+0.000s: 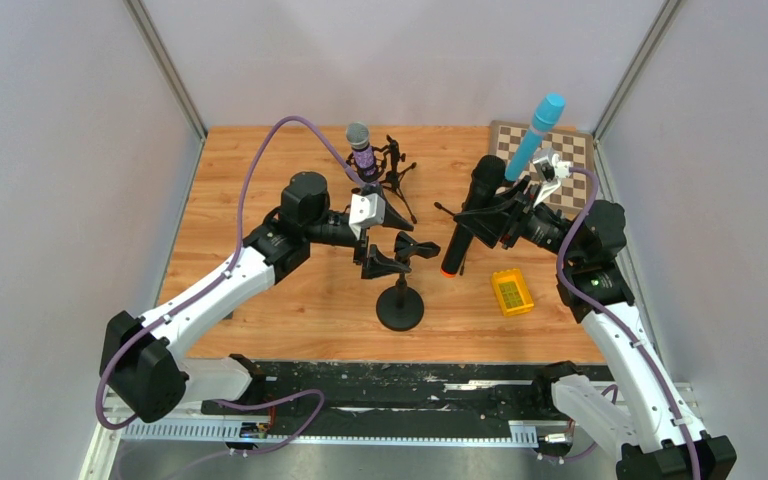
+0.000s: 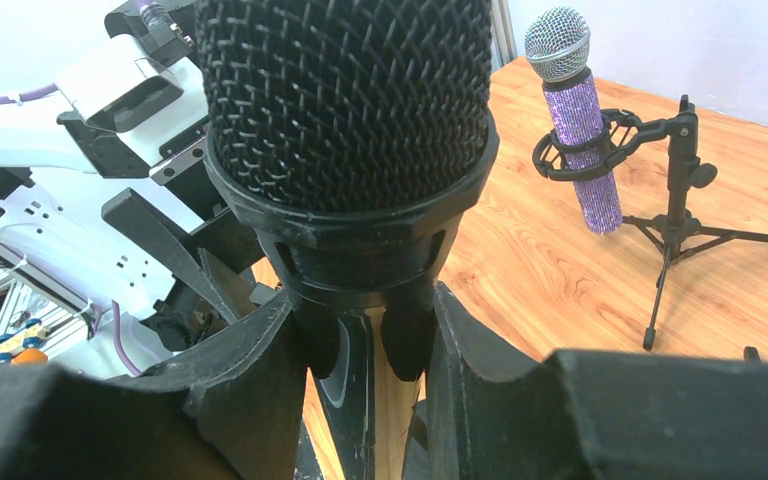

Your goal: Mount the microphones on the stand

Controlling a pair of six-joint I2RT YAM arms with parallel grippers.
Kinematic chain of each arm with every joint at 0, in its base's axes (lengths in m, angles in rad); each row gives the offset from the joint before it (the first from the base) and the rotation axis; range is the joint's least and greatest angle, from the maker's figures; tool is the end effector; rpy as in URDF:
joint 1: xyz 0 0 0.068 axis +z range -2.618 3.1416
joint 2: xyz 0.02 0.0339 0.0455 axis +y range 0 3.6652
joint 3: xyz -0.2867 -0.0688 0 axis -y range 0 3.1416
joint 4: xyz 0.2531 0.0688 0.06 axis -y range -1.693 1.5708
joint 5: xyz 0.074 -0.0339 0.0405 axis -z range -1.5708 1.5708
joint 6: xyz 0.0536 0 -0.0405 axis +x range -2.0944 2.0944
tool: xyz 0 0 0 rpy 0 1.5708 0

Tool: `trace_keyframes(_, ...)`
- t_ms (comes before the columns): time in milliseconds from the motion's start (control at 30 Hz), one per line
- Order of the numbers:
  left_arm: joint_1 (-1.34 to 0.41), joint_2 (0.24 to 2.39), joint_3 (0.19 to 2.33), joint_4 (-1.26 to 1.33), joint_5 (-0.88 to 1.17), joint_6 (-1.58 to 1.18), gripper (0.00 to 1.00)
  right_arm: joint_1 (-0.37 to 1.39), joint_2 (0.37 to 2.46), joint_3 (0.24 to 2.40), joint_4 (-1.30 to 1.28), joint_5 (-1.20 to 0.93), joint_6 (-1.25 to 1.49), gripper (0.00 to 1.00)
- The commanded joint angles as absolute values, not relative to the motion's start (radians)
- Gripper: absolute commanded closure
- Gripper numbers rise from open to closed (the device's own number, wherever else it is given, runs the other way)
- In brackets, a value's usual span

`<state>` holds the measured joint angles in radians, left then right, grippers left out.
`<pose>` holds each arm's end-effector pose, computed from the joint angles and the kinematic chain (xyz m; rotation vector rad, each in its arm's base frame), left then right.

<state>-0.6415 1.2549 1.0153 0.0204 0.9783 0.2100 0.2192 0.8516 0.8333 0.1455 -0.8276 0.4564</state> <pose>0.2077 -0.2106 0.3616 1.3585 1.2446 -1.1720 0.1814 0.0809 0.3985 -0.5376 1.4999 1.1275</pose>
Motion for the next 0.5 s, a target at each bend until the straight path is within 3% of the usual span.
trace_keyframes(0, -0.647, 1.226, 1.053, 0.063, 0.985, 0.202, 0.1, 0.215, 0.84, 0.859, 0.176, -0.817, 0.449, 1.0)
trace_keyframes(267, -0.658, 1.194, 1.028, 0.089, 0.969, 0.187, 0.06, 0.214, 0.843, 0.856, 0.176, -0.819, 0.454, 1.0)
trace_keyframes(467, -0.66, 1.193, 1.027, 0.079, 0.958, 0.194, 0.1, 0.215, 0.848, 0.854, 0.179, -0.822, 0.459, 1.0)
